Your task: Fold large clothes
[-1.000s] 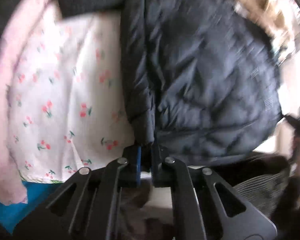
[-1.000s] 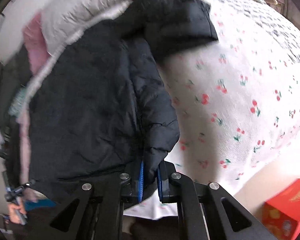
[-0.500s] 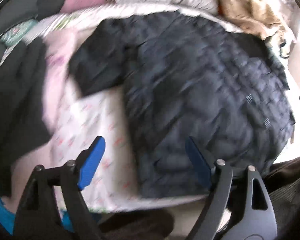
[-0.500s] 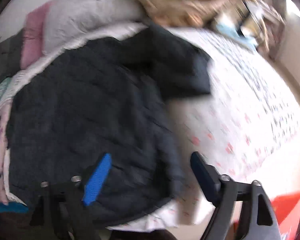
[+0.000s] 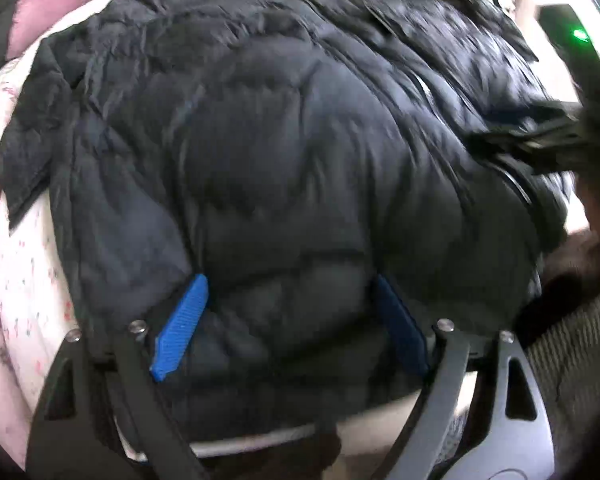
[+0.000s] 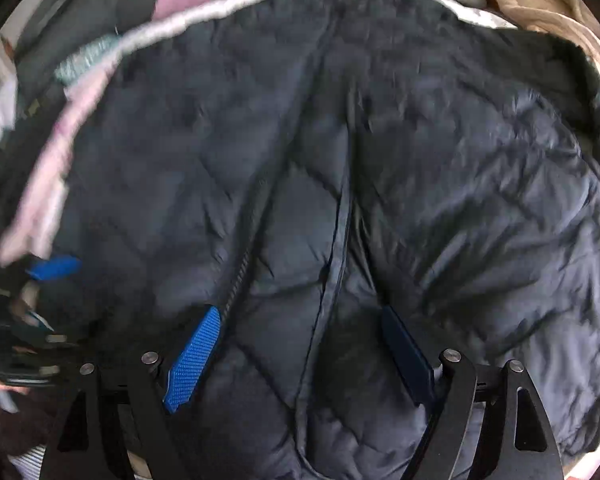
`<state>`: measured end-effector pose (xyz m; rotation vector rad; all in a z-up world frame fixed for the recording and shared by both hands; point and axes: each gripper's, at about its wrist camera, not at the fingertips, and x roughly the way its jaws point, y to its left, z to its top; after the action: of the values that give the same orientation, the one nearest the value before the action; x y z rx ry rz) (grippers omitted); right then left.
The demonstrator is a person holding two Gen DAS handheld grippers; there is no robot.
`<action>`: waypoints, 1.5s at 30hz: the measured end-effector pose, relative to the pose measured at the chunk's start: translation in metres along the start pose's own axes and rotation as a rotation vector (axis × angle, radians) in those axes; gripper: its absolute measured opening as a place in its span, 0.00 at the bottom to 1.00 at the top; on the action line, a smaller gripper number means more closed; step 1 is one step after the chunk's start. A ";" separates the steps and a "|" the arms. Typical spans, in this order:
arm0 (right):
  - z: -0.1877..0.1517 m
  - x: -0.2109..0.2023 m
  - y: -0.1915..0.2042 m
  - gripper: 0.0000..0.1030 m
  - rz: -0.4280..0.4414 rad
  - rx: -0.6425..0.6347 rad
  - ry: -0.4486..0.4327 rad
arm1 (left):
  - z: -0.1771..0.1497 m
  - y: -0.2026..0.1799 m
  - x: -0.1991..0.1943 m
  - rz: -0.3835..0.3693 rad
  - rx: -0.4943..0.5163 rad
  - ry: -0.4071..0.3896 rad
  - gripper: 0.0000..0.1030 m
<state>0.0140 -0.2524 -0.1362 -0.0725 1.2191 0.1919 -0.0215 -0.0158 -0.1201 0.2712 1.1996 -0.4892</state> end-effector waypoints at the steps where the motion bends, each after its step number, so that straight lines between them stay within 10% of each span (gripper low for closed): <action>1: -0.001 -0.001 0.006 0.82 -0.026 -0.041 0.013 | -0.004 0.002 -0.002 -0.010 0.004 0.033 0.84; 14: 0.103 -0.071 0.031 0.82 0.190 0.015 -0.110 | 0.065 0.081 -0.066 0.015 -0.227 -0.171 0.84; 26: 0.171 0.019 0.044 0.82 0.329 0.076 -0.151 | 0.099 0.157 0.009 0.009 -0.367 -0.234 0.83; 30: 0.175 0.049 0.037 0.73 0.338 0.146 -0.105 | 0.108 0.165 0.022 0.000 -0.381 -0.235 0.74; 32: 0.177 0.056 0.038 0.50 0.380 0.160 -0.103 | 0.112 0.165 0.021 -0.017 -0.391 -0.251 0.65; 37: 0.179 0.053 0.048 0.22 0.476 0.130 -0.097 | 0.114 0.171 0.010 -0.129 -0.443 -0.284 0.05; 45: 0.167 0.016 0.039 0.10 0.605 0.083 -0.141 | 0.096 0.150 -0.026 -0.287 -0.293 -0.307 0.03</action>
<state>0.1663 -0.1857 -0.0920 0.3819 1.0792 0.6609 0.1253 0.0766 -0.0709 -0.2243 0.9956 -0.5720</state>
